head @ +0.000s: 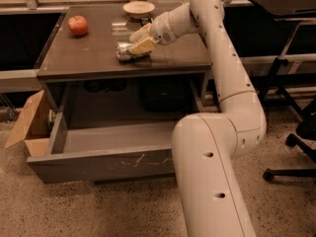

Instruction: Place 7up can into top drawer

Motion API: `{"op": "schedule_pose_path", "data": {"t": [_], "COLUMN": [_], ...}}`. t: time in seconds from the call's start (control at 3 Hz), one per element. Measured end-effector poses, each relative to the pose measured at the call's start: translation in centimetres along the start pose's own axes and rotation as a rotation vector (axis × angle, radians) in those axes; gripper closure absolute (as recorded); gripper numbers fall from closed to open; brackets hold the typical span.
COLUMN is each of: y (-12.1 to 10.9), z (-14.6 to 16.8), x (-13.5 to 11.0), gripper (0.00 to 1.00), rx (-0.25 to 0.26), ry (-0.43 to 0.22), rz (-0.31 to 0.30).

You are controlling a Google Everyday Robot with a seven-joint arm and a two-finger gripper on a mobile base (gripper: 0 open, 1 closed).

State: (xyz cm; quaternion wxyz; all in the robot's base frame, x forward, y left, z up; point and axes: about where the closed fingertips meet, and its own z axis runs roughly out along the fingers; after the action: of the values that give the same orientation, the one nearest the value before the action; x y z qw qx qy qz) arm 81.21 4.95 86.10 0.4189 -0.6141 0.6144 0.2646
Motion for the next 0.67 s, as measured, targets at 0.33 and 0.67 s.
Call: {"op": "schedule_pose_path", "data": {"t": [0.33, 0.67], "y": [-0.04, -0.04], "z": [-0.10, 0.01], "x": [-0.33, -0.37], "gripper": [1.00, 1.00], "rx": [0.001, 0.000], "ry": [0.000, 0.000], "rz": [0.000, 0.000]}}
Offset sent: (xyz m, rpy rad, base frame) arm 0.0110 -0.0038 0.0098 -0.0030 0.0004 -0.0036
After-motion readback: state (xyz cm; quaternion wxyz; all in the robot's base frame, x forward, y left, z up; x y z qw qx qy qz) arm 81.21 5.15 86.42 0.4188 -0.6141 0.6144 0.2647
